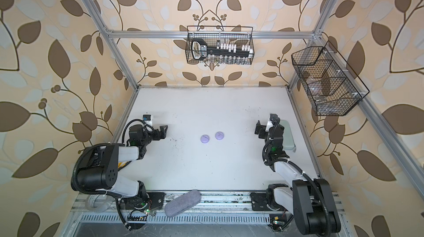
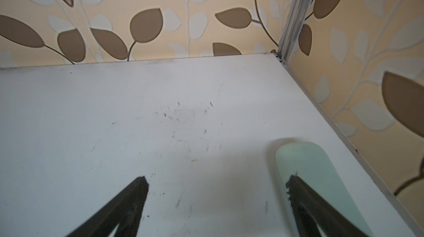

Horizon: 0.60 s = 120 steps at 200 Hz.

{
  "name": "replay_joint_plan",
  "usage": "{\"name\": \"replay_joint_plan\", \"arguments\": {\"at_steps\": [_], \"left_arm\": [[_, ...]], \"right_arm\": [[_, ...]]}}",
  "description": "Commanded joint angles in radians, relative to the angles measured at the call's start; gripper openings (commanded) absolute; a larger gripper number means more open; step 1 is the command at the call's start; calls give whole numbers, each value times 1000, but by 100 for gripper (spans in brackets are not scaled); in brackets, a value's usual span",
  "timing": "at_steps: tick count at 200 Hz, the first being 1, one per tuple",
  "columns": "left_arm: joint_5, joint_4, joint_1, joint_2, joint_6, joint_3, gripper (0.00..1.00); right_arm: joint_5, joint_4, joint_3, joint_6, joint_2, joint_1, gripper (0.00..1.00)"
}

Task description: Insert the wireless bluetooth earbuds into the charging case

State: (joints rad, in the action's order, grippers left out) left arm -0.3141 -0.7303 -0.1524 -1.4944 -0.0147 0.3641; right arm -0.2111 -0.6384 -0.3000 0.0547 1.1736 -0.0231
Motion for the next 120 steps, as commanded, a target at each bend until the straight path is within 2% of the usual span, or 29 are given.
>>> {"name": "replay_joint_plan", "arguments": {"at_steps": [1,23,87,120], "left_arm": [[-21,-49,-9,1,5,3,99],[-61,-61,-8,-3,-14,-1,99],[-59,-51,-9,-3,-13,4,99],[-57,-50,-9,-3,-13,4,99]], "right_arm": [[57,-131,34,-30,53,2,97],[85,-209,61,-49,88,-5,97],[72,-396,131,-59,172,-20,98],[79,-376,122,-54,171,-14,98]]}}
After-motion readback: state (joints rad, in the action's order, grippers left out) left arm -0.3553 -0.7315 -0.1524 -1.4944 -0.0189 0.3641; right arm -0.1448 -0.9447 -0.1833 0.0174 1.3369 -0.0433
